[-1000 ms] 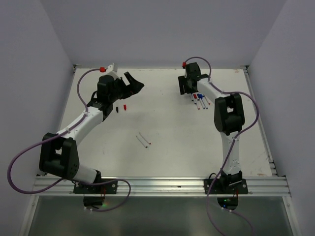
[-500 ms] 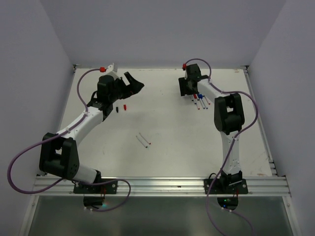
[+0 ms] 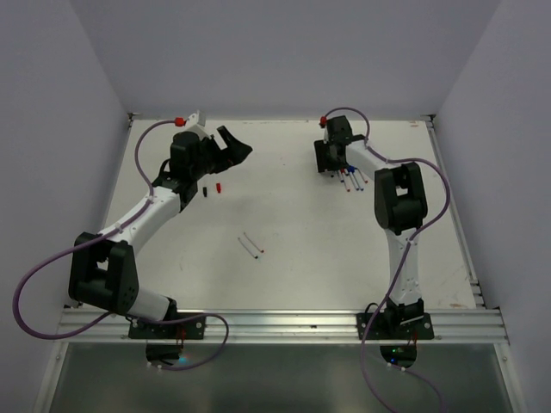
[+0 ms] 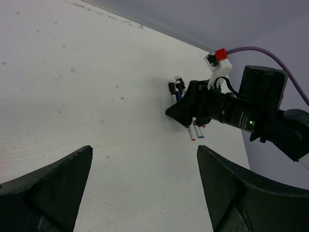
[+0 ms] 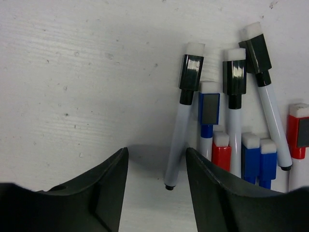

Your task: Open the pen caps

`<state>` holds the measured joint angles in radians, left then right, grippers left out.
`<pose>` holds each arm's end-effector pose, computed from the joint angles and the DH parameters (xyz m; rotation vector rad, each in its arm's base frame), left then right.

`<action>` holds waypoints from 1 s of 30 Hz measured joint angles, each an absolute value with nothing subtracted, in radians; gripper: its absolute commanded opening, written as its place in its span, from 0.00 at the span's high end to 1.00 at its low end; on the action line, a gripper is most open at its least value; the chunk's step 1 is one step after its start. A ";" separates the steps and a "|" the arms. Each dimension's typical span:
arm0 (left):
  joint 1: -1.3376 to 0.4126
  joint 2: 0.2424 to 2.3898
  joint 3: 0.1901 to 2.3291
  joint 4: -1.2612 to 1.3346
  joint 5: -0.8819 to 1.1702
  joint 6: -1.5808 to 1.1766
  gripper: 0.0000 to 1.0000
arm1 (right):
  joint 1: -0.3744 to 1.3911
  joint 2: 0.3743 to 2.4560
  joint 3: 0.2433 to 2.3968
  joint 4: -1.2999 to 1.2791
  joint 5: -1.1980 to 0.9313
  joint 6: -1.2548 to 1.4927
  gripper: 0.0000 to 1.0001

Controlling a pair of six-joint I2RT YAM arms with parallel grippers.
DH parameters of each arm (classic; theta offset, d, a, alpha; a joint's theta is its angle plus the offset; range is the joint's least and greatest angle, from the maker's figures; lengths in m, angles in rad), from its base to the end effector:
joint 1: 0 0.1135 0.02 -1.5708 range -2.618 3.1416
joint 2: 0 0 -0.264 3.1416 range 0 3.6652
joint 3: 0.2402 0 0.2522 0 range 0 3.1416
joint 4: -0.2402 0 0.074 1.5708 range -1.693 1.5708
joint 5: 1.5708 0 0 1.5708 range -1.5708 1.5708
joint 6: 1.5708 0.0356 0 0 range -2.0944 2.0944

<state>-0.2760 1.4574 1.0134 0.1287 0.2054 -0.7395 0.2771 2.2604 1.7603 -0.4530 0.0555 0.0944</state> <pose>0.3257 -0.0998 0.2910 -0.3095 1.9539 -0.8737 0.4768 0.1336 0.1631 -0.2079 2.5150 0.0798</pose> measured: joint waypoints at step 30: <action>-0.278 1.662 1.012 0.232 0.502 -0.794 0.19 | 0.616 1.778 1.366 -0.321 -0.125 0.158 1.00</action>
